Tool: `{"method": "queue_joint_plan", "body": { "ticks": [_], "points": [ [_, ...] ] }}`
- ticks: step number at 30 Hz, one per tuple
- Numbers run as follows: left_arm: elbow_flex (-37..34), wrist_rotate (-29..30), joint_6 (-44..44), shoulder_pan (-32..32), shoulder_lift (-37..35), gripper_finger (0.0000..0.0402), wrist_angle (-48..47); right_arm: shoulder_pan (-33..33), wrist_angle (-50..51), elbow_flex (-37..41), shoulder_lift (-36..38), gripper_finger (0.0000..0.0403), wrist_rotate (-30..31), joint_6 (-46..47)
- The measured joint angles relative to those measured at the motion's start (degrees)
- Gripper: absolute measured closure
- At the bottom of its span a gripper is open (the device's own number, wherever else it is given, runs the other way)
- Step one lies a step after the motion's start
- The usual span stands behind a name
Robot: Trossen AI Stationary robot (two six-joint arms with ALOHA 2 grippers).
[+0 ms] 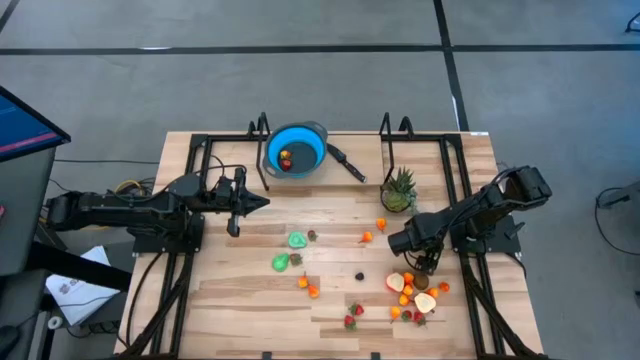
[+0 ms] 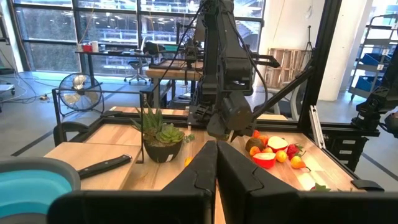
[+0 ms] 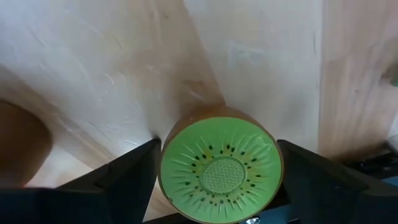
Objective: Pick & Place Fruit
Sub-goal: Put the kiwi into the basket
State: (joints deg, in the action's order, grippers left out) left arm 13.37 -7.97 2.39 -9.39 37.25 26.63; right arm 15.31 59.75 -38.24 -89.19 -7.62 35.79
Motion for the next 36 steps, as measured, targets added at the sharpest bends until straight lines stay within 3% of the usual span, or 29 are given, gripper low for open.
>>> {"method": "queue_joint_plan", "body": {
  "ticks": [20, 36],
  "points": [
    [0.0, 0.0, 0.0, 0.0, 0.0, 0.0399, 0.0, 0.0, -0.2, 0.0, 0.0, 0.0112, 1.3, -0.2],
    [0.0, 0.0, 0.0, 0.0, 0.0, 0.0399, 0.0, 0.0, -0.2, 0.0, 0.0, 0.018, 1.5, -0.2]
  ]
}}
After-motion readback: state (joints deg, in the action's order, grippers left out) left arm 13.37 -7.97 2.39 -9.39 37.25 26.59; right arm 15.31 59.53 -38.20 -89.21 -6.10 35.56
